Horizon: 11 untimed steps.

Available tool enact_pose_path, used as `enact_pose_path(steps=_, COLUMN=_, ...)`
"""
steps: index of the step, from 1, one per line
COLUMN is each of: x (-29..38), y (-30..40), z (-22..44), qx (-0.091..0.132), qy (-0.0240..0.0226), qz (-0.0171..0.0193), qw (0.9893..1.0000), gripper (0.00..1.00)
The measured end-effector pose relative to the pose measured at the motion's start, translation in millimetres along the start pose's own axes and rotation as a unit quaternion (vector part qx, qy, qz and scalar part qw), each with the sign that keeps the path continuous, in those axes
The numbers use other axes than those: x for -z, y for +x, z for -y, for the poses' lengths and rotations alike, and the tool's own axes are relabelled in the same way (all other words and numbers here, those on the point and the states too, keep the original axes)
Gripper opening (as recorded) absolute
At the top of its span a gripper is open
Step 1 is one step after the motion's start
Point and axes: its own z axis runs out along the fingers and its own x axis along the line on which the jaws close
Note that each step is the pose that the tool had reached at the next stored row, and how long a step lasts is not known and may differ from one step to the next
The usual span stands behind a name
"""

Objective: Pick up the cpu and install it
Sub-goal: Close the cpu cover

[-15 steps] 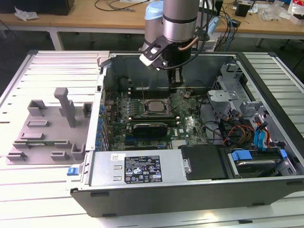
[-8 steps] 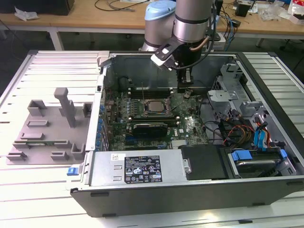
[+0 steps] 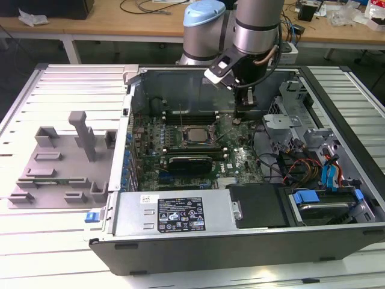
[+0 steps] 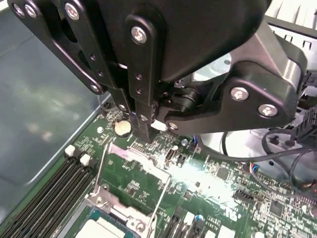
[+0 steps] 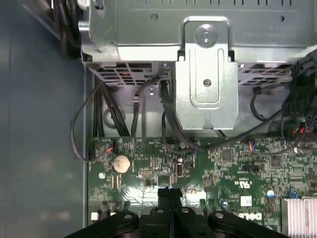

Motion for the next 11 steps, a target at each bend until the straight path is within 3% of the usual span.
enact_pose_path(steps=7, x=-19.8, y=-0.2, z=0.8, qx=0.000, qy=0.0000, qz=-0.0001, qw=1.0000, gripper=0.11)
enact_pose_path(steps=11, x=-20.7, y=-0.2, z=0.9, qx=0.000, qy=0.0000, qz=0.0000, qw=1.0000, gripper=0.11)
